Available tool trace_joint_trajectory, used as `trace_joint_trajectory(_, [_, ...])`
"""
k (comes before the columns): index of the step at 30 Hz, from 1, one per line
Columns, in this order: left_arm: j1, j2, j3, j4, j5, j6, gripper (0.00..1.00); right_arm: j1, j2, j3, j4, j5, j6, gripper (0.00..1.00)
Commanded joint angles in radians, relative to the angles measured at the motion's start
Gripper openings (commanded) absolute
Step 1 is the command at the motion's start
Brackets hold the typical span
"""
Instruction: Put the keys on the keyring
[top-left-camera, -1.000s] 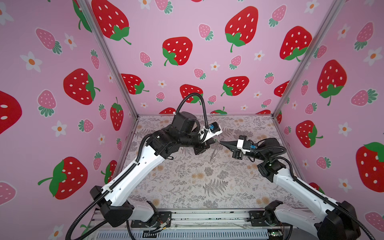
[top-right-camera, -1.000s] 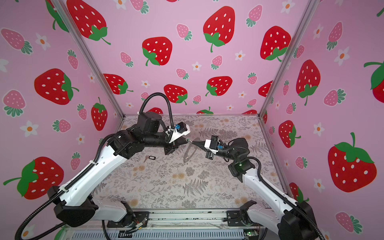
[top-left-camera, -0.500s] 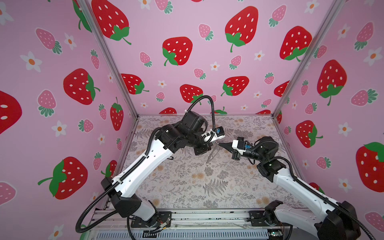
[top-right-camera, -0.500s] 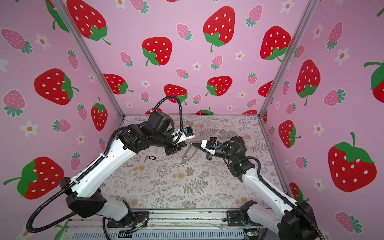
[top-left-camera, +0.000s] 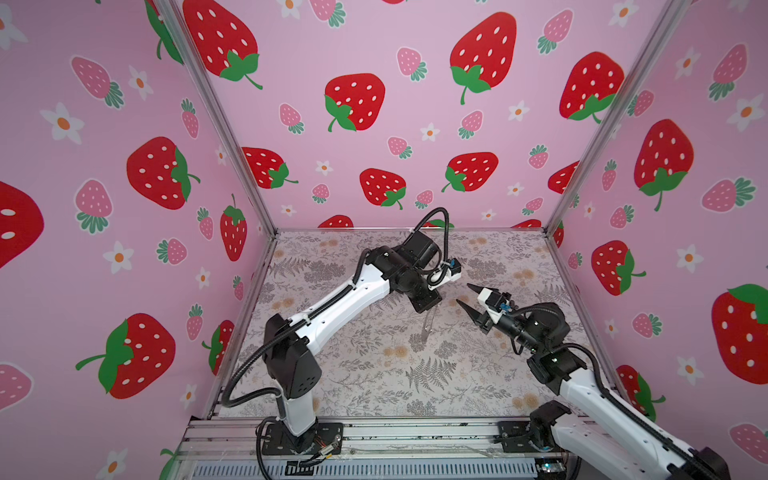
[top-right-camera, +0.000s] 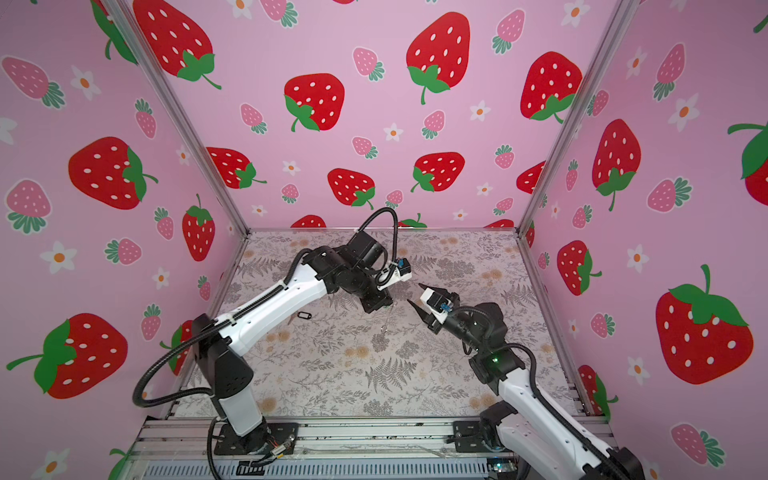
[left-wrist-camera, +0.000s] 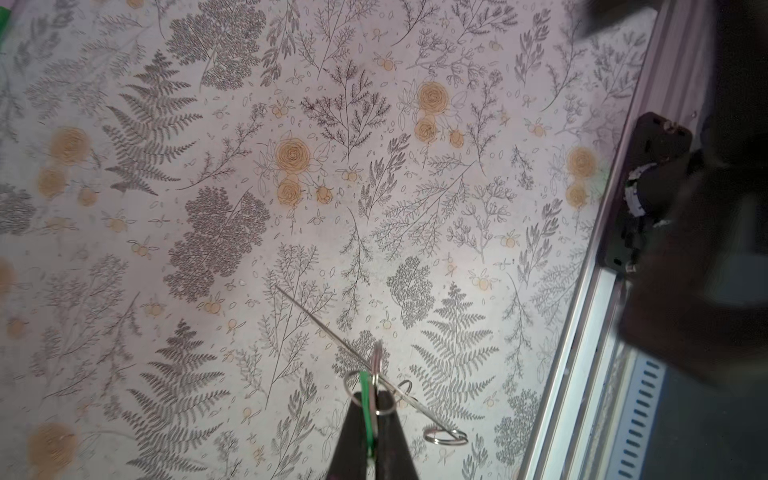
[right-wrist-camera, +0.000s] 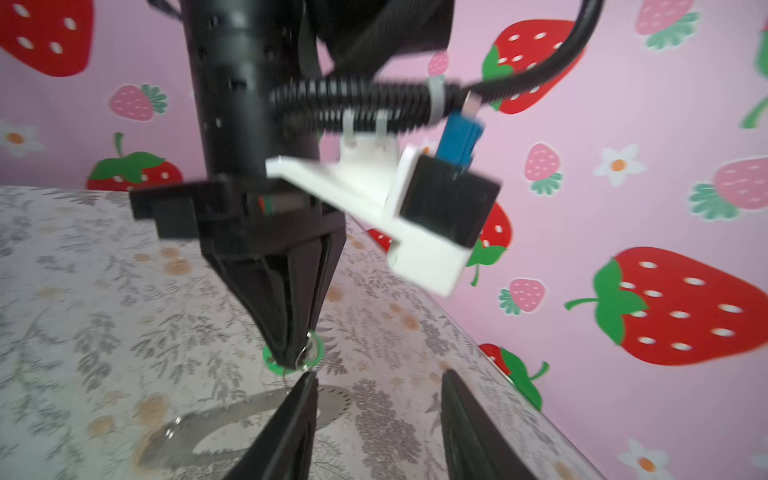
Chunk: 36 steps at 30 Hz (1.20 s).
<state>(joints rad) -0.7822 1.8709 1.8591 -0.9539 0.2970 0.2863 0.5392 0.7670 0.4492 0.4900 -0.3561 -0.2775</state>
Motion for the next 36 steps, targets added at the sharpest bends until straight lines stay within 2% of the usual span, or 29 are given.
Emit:
trace_joint_trajectory(1, [-0.020, 0.103, 0.152, 0.077, 0.110, -0.159, 0.00, -0.014, -0.076, -0.016, -0.043, 0.271, -0.032, 0.51])
trace_joint_trajectory(3, [-0.023, 0.172, 0.201, 0.106, 0.142, -0.211, 0.00, -0.018, -0.091, 0.025, -0.128, 0.351, -0.060, 0.51])
trace_joint_trajectory(5, [-0.020, 0.214, 0.205, 0.136, 0.145, -0.211, 0.00, -0.018, -0.090, 0.052, -0.193, 0.367, -0.088, 0.51])
trace_joint_trajectory(11, [0.036, 0.302, 0.153, 0.125, 0.110, -0.104, 0.00, -0.018, -0.057, 0.060, -0.212, 0.314, -0.078, 0.51])
trace_joint_trajectory(20, [0.107, 0.230, -0.086, 0.032, -0.045, 0.103, 0.00, -0.018, 0.003, 0.056, -0.220, 0.276, -0.089, 0.51])
trace_joint_trajectory(25, [0.152, 0.195, -0.223, 0.014, -0.106, 0.165, 0.00, -0.018, 0.046, 0.057, -0.228, 0.251, -0.106, 0.50])
trace_joint_trajectory(32, [0.180, 0.267, -0.177, -0.085, -0.204, 0.211, 0.00, -0.018, 0.095, 0.055, -0.227, 0.233, -0.125, 0.50])
trace_joint_trajectory(36, [0.201, 0.278, -0.180, -0.083, -0.192, 0.191, 0.00, -0.018, 0.096, 0.040, -0.228, 0.245, -0.140, 0.50])
